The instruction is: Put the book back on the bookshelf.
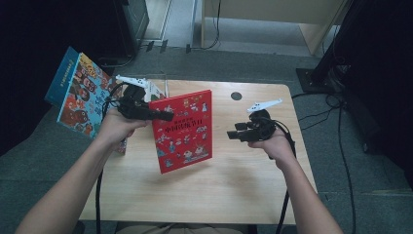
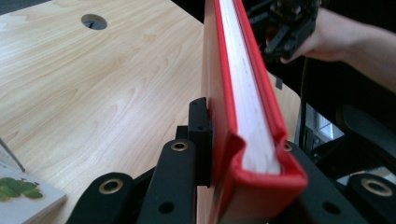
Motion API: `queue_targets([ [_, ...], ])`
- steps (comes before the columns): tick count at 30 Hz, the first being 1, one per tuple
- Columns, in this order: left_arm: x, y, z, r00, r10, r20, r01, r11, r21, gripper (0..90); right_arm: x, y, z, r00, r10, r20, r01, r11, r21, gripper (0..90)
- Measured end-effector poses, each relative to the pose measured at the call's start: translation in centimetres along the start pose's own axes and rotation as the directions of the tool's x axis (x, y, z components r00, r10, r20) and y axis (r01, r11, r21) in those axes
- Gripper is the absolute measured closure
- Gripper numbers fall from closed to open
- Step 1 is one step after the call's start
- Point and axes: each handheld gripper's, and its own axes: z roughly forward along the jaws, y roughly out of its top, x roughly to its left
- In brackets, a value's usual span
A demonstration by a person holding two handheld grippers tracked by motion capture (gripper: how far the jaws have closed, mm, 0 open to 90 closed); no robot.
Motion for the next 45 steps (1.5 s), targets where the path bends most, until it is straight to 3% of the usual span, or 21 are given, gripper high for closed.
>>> queue_targets([
  [11,-0.3,-0.1,-0.7,0.998,0.009,-0.063,-0.008,0.9999,0.008,80.6,-0.6,-1.8,1.8,0.9968,0.002,0.08,-0.005,0.999,0.036,40.7],
  [18,-0.4,-0.4,-1.7,0.9933,-0.011,-0.115,0.01,0.9999,-0.003,80.6,-1.1,-3.3,3.2,0.9913,0.005,0.132,-0.014,0.998,0.061,38.5],
  [24,-0.2,-0.7,-2.7,0.9919,-0.047,-0.118,0.045,0.9988,-0.02,80.5,-1.9,-4.7,4.1,0.9861,0.03,0.163,-0.044,0.996,0.082,37.5],
  [30,0.0,-1.0,-4.2,0.9876,-0.089,-0.129,0.084,0.9954,-0.046,80.5,-2.6,-5.7,4.6,0.9744,0.068,0.214,-0.09,0.992,0.092,37.6],
  [36,0.2,-1.5,-5.6,0.9821,-0.11,-0.153,0.101,0.9927,-0.066,80.5,-3.0,-6.3,5.4,0.9647,0.049,0.259,-0.087,0.987,0.136,37.9],
  [41,0.3,-2.1,-6.7,0.9789,-0.13,-0.157,0.118,0.9891,-0.089,80.4,-3.3,-6.9,5.9,0.9563,0.08,0.281,-0.116,0.987,0.114,41.2],
  [45,0.5,-2.6,-7.6,0.9729,-0.151,-0.175,0.135,0.9854,-0.104,80.4,-3.6,-7.5,6.4,0.949,0.073,0.307,-0.114,0.986,0.119,41.2],
])
